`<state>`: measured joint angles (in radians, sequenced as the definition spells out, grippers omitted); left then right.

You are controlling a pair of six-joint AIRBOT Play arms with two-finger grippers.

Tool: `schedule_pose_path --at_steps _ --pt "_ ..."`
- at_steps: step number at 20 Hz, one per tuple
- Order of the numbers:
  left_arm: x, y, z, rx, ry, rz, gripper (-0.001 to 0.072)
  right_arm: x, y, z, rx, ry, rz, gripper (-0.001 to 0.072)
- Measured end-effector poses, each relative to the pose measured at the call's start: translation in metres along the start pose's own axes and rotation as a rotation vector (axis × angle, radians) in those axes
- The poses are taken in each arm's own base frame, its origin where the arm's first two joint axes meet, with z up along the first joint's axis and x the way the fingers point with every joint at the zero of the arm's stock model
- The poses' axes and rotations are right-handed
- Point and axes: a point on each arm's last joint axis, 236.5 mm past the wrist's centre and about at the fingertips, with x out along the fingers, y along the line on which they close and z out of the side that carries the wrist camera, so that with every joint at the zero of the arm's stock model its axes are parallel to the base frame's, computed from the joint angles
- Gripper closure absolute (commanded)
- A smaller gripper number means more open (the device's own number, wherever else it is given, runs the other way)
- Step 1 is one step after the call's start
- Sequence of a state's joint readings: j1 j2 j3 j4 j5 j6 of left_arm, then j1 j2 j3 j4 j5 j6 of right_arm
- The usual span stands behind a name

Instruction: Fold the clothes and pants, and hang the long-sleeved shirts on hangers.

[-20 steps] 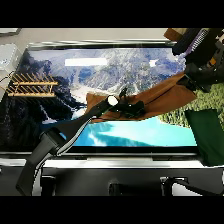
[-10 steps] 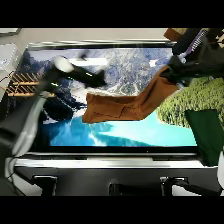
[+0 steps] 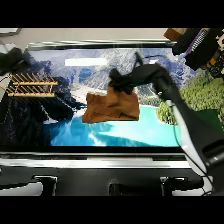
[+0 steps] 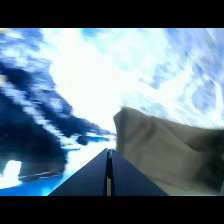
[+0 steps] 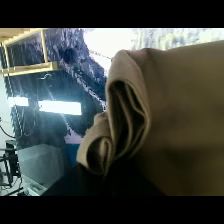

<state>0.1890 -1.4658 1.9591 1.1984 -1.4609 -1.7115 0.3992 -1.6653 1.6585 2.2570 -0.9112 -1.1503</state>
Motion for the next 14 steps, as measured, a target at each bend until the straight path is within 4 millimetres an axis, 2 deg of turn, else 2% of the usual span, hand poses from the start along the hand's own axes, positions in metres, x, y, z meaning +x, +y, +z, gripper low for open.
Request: schedule_pose_path --at_steps 2,5,10,14 --pt "-0.011 0.016 0.004 -0.025 -0.019 0.022 0.0692 0.026 0.003 -0.007 0.019 -0.002 0.021 0.0679" --pt "-0.016 0.029 0.007 -0.041 -0.027 0.043 0.0692 0.052 0.006 -0.013 0.046 -0.012 0.047 0.0679" --pt "-0.012 0.038 0.006 -0.055 -0.015 0.054 0.0692 0.081 0.001 -0.027 0.075 0.004 0.049 0.0679" --pt "-0.008 0.041 0.006 -0.060 -0.008 0.057 0.0692 0.097 -0.006 -0.038 0.093 0.025 0.037 0.0679"
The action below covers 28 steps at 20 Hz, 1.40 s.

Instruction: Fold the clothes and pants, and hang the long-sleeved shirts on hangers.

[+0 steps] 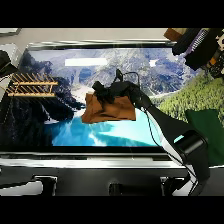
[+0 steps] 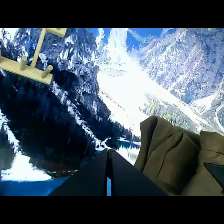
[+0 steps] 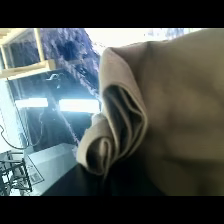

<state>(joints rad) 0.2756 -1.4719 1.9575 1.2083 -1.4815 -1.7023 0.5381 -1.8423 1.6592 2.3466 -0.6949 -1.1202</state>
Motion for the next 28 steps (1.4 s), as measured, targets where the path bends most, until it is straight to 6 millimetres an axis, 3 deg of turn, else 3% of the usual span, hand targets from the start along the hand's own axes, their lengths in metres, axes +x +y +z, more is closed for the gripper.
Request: schedule_pose_path --at_steps 5,8,12,16,19,21,24,26,28 --pt "0.002 0.001 0.000 -0.001 0.004 0.001 0.0692 0.014 -0.017 -0.011 0.027 0.041 -0.035 0.0654" --pt "0.002 0.001 0.000 -0.002 0.004 0.000 0.0692 0.017 -0.021 -0.014 0.037 0.056 -0.041 0.0375" --pt "0.003 0.001 0.000 -0.003 0.007 0.001 0.0692 0.014 -0.009 -0.024 0.066 0.094 -0.007 0.0348" --pt "0.008 0.003 -0.001 -0.006 0.017 0.003 0.0692 -0.017 0.021 -0.017 0.016 0.090 0.059 0.0319" --pt "0.011 0.004 -0.001 -0.009 0.022 0.004 0.0692 -0.073 0.022 0.027 -0.054 0.033 0.070 0.0269" --pt "0.012 0.005 -0.001 -0.010 0.024 0.004 0.0692 -0.116 -0.007 0.067 -0.097 -0.009 0.013 0.0236" --pt "0.013 0.005 -0.002 -0.010 0.026 0.005 0.0691 -0.169 -0.075 0.113 -0.106 -0.028 -0.097 0.0219" --pt "0.013 0.005 -0.002 -0.010 0.027 0.005 0.0691 -0.187 -0.123 0.128 -0.084 -0.005 -0.153 0.0214" --pt "0.015 0.006 -0.002 -0.012 0.030 0.005 0.0692 -0.187 -0.163 0.128 -0.063 0.052 -0.182 0.0215"
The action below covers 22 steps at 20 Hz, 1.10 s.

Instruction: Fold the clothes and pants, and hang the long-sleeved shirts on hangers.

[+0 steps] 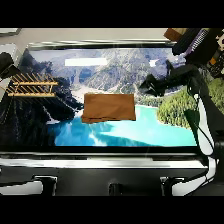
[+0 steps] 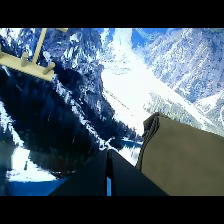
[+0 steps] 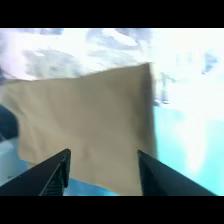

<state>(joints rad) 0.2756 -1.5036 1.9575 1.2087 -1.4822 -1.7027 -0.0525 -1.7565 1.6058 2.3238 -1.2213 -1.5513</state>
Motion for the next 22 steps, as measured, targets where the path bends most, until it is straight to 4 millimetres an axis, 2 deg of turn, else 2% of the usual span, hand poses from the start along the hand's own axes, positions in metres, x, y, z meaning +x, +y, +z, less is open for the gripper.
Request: schedule_pose_path --at_steps 1,3,6,9,12,13,15,17,19,22 --pt "0.001 0.000 0.000 0.000 0.002 0.000 0.0691 0.009 -0.015 -0.004 0.007 0.035 -0.002 0.0215" --pt "0.003 0.001 0.000 -0.002 0.007 0.001 0.0691 0.030 -0.032 -0.014 0.015 0.104 0.019 0.0216" --pt "0.006 0.003 -0.001 -0.004 0.012 0.002 0.0691 0.063 -0.042 -0.029 0.017 0.182 0.051 0.0218" --pt "0.009 0.004 -0.001 -0.006 0.018 0.003 0.0691 0.089 -0.042 -0.044 -0.002 0.233 0.066 0.0252" --pt "0.010 0.004 -0.001 -0.007 0.020 0.003 0.0691 0.106 -0.037 -0.055 -0.024 0.258 0.069 0.0646" --pt "0.010 0.004 -0.001 -0.008 0.020 0.003 0.0691 0.110 -0.034 -0.057 -0.030 0.262 0.071 0.0680" --pt "0.011 0.004 -0.001 -0.008 0.021 0.004 0.0691 0.111 -0.027 -0.056 -0.043 0.252 0.083 0.0680" --pt "0.011 0.004 -0.001 -0.008 0.021 0.003 0.0691 0.101 -0.011 -0.042 -0.056 0.194 0.108 0.0680" --pt "0.011 0.004 -0.001 -0.008 0.021 0.003 0.0691 0.083 0.001 -0.018 -0.041 0.111 0.121 0.0680" --pt "0.011 0.004 -0.001 -0.008 0.021 0.003 0.0691 0.039 0.010 0.032 0.023 -0.047 0.145 0.0680"
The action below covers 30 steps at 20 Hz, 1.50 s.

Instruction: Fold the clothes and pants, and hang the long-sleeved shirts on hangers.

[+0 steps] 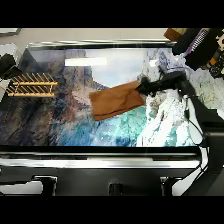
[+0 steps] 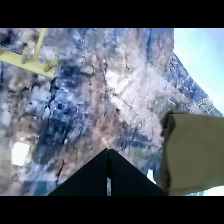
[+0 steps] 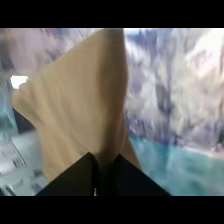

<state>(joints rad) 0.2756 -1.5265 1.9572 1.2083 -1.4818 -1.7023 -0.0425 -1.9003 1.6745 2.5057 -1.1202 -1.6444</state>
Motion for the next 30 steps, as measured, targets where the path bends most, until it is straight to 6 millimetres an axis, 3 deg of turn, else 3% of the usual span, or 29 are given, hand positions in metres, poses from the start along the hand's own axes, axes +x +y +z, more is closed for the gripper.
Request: schedule_pose_path --at_steps 5,9,13,16,20,30 --pt "0.000 0.000 0.000 0.000 0.000 0.000 0.0691 -0.089 -0.014 0.082 0.131 -0.262 0.021 0.0681" --pt "0.000 0.000 0.000 0.000 0.001 0.000 0.0691 -0.172 -0.058 0.127 0.260 -0.456 0.015 0.0682" --pt "0.000 0.000 0.000 0.000 0.001 0.001 0.0692 -0.255 -0.111 0.148 0.416 -0.636 -0.036 0.0683" --pt "0.000 0.000 0.000 0.000 0.001 0.001 0.0691 -0.308 -0.148 0.144 0.552 -0.746 -0.142 0.0683" --pt "0.000 0.000 0.000 0.000 0.001 0.001 0.0691 -0.358 -0.186 0.114 0.746 -0.825 -0.308 0.0682" --pt "0.000 0.002 -0.011 0.000 0.047 0.007 0.0691 -0.410 -0.210 0.016 0.993 -0.757 -0.647 0.0681"
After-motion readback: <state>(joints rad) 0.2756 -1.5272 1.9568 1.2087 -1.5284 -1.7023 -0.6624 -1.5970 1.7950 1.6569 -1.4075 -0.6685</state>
